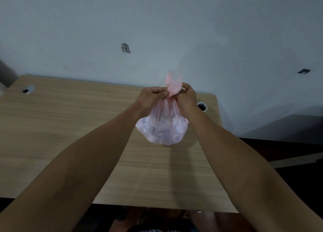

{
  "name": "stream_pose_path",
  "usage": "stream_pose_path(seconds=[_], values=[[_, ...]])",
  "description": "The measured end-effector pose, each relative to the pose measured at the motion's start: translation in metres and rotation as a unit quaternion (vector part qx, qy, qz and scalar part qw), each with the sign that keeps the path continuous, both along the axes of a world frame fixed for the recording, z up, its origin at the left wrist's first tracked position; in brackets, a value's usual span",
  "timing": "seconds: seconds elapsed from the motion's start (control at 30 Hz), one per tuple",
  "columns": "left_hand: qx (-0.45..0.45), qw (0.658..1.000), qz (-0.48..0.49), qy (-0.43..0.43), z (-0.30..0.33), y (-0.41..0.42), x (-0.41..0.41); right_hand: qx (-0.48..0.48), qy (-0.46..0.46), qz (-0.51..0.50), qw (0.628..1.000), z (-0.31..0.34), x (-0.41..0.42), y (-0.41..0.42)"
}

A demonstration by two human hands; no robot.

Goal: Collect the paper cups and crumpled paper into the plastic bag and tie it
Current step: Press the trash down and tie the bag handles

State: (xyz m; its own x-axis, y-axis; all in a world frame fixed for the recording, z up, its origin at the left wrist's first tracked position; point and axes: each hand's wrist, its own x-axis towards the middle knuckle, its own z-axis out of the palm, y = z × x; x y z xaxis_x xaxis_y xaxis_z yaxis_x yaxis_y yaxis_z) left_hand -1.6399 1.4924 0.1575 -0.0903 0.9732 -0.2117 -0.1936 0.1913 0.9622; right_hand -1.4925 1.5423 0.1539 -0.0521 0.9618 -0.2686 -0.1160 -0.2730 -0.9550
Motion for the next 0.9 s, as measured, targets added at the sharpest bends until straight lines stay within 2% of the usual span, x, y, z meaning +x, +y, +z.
stream_pose_path(seconds=[0.13,0.23,0.33,0.43,0.47,0.57,0.63,0.7,0.8,0.9], values=[[-0.054,0.995,0.049,-0.069,-0.004,0.006,-0.009,0.039,-0.023,0.059,0.997,0.003,0.002,-0.005],[-0.061,0.992,0.024,-0.111,-0.009,0.007,-0.014,0.064,-0.041,0.098,0.992,0.007,0.002,-0.008],[-0.057,0.991,-0.017,-0.116,-0.01,0.003,-0.012,0.079,-0.079,0.149,0.982,0.007,0.004,-0.009],[-0.056,0.989,0.007,-0.133,-0.016,0.0,-0.012,0.06,-0.124,0.182,0.974,0.008,0.007,-0.007],[-0.059,0.989,0.025,-0.131,-0.019,0.001,-0.011,0.038,-0.117,0.192,0.974,0.008,0.006,-0.007],[-0.061,0.99,0.059,-0.11,-0.022,-0.002,-0.007,-0.028,-0.017,0.196,0.98,0.005,0.003,-0.007],[-0.049,0.992,0.05,-0.107,-0.019,-0.004,-0.006,-0.018,-0.033,0.168,0.985,0.003,0.001,-0.007],[-0.026,0.996,0.015,-0.081,-0.013,-0.007,-0.004,0.021,-0.072,0.133,0.988,0.002,-0.001,-0.009],[0.053,0.998,-0.029,0.023,-0.001,-0.012,-0.002,0.048,-0.098,0.091,0.99,0.007,-0.005,-0.009],[0.156,0.966,-0.045,0.2,0.007,-0.012,-0.002,0.033,-0.107,0.081,0.99,0.01,-0.006,-0.007]])
